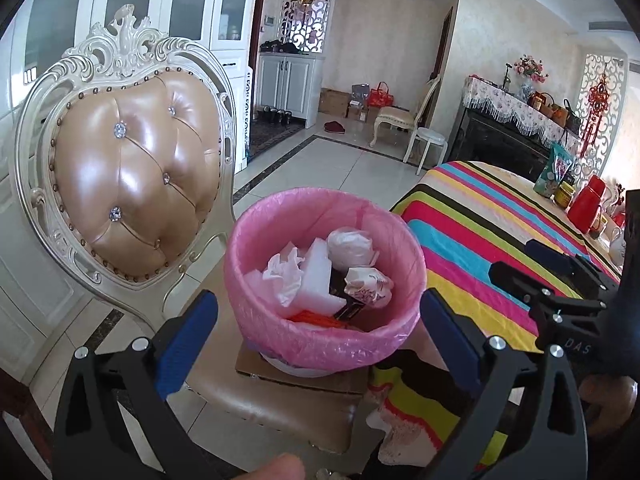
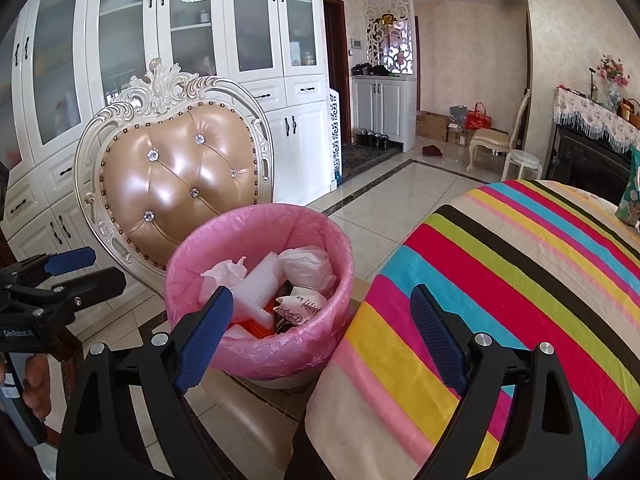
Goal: Collect trash
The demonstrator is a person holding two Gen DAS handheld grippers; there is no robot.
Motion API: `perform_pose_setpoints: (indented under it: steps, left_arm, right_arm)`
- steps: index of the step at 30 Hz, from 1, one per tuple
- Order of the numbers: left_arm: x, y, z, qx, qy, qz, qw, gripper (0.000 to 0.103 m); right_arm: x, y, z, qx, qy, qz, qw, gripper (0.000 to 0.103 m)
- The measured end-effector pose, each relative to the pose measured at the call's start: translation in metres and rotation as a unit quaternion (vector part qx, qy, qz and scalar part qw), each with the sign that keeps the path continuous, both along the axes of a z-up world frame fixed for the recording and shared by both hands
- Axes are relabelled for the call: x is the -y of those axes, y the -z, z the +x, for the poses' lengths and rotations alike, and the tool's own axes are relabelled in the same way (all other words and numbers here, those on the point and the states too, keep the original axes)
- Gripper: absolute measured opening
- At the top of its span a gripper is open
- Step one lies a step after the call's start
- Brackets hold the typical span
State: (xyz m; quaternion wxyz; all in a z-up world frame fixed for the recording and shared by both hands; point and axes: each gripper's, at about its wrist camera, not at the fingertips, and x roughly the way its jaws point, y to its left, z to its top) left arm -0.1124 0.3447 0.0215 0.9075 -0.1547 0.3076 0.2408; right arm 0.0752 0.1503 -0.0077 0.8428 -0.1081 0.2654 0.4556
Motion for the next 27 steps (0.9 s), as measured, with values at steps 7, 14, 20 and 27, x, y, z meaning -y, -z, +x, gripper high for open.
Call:
perform_pose_setpoints:
  steps: [7,14,20,27]
  left_arm:
    - [0.0015,0.0016,-0.0005,0.0,0.001,-0.001,1.0,0.098]
    - [0.0024,0.0042,0.0008,-0.004,0.001,-0.002,1.0,0.098]
    - [0.0065,0.0016,0.0017,-0.001,0.005,0.003,1.0,0.098]
    - [0.0066,0.0015,0.0019,-0.002,0.004,0.0,1.0,0.098]
  right_arm:
    - [-0.0006,0.0003,-0.0013,-0.002,-0.005,0.0,1.0,0.085]
    - [0.0013,0.0022,-0.0013,-0.007,-0.005,0.001,1.0,0.085]
    - [0.001,0.0029,0.0003,-0.009,-0.002,0.0,1.0,0.085]
    - [0.0,0.0027,0.0003,-0.008,-0.004,0.0,1.0,0.085]
